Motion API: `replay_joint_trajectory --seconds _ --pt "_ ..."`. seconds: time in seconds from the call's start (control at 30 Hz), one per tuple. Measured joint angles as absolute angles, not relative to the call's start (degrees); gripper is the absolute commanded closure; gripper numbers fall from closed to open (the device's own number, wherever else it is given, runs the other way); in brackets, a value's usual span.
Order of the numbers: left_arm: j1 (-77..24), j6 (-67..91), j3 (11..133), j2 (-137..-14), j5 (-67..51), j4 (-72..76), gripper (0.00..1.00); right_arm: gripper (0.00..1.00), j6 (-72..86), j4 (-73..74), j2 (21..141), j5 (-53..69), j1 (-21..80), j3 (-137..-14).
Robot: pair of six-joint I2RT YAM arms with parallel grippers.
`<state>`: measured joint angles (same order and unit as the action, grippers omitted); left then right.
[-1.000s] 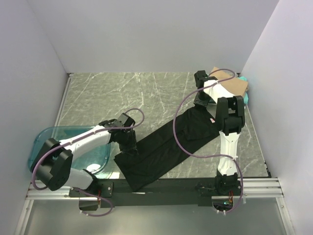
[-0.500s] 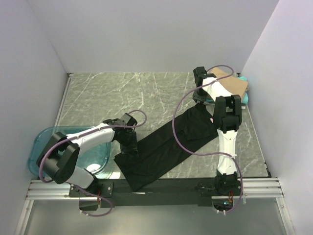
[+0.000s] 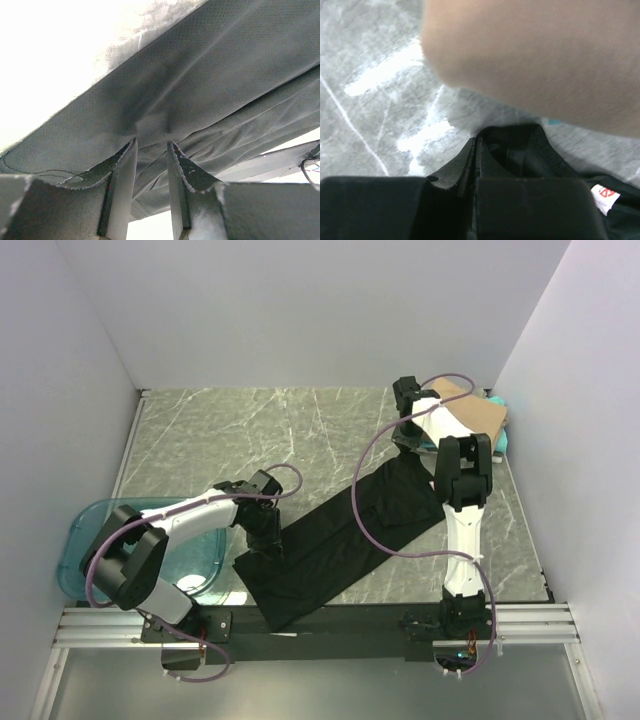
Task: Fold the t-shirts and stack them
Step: Fold the tshirt
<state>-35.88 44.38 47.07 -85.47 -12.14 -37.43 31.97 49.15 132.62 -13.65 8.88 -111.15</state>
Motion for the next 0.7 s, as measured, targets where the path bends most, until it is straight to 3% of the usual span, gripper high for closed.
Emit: replay_joint_trajectory --seconds 0.7 --pt "-35.88 44.47 47.42 -85.86 -11.75 -37.89 0.64 1.00 36.80 49.80 141.45 -6.85 16.05 -129.49"
